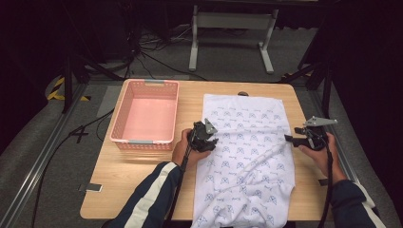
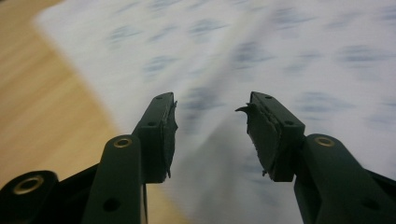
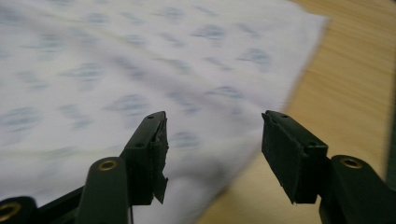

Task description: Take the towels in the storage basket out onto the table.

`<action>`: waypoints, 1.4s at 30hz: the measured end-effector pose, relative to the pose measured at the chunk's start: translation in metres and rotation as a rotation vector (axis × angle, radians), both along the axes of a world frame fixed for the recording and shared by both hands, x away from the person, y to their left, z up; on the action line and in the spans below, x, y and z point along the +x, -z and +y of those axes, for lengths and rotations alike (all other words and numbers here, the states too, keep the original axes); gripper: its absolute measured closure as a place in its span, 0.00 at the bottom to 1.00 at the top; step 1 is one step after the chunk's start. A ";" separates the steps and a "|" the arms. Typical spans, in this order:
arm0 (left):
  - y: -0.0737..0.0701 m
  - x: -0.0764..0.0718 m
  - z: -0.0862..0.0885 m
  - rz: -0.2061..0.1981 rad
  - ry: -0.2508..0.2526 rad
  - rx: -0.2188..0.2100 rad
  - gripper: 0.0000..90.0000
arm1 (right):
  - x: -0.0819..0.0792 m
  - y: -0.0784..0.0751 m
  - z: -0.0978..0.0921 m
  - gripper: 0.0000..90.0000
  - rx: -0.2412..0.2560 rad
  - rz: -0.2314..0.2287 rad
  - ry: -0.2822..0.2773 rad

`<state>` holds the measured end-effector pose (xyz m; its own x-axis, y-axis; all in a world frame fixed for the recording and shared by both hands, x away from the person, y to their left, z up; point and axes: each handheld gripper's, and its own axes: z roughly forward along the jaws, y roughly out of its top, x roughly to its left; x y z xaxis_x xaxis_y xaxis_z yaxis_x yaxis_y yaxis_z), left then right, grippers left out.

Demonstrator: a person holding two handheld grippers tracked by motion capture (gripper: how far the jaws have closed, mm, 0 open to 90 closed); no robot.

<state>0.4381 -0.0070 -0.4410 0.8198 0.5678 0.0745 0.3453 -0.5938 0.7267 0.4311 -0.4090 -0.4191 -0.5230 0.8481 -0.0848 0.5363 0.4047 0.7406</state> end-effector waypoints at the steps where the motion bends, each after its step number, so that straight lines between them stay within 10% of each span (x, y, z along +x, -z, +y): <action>1: -0.001 -0.012 -0.001 0.028 0.050 0.011 0.58 | -0.009 -0.002 0.004 0.47 0.010 0.005 -0.026; 4: 0.002 -0.034 -0.001 0.081 0.149 0.013 0.57 | -0.037 -0.002 0.018 0.48 0.009 0.032 -0.100; 7: 0.005 -0.076 0.006 0.099 0.265 0.035 0.56 | -0.090 0.005 0.043 0.52 0.016 0.087 -0.289; 9: 0.003 -0.093 0.013 0.141 0.322 -0.017 0.56 | -0.111 0.002 0.050 0.53 0.030 0.095 -0.373; 13: 0.004 -0.114 0.021 0.162 0.368 -0.017 0.56 | -0.151 0.004 0.062 0.56 0.062 0.144 -0.565; 19: 0.019 -0.113 0.031 0.205 0.291 0.021 0.62 | -0.162 0.030 0.060 0.63 -0.030 0.236 -0.530; 25: 0.018 -0.117 0.040 0.157 0.260 0.082 0.63 | -0.169 0.027 0.045 0.71 -0.006 0.313 -0.537; 29: 0.017 -0.122 0.051 0.158 0.214 0.090 0.63 | -0.182 0.020 0.036 0.74 -0.078 0.395 -0.563; 34: 0.016 -0.120 0.059 0.156 0.174 0.062 0.53 | -0.184 0.008 0.032 0.67 -0.057 0.316 -0.547; 39: 0.015 -0.110 0.052 0.136 0.185 0.029 0.44 | -0.158 -0.004 0.030 0.58 0.033 0.114 -0.408; 42: 0.016 -0.100 0.044 0.136 0.190 0.011 0.41 | -0.137 0.002 0.039 0.58 0.016 0.096 -0.400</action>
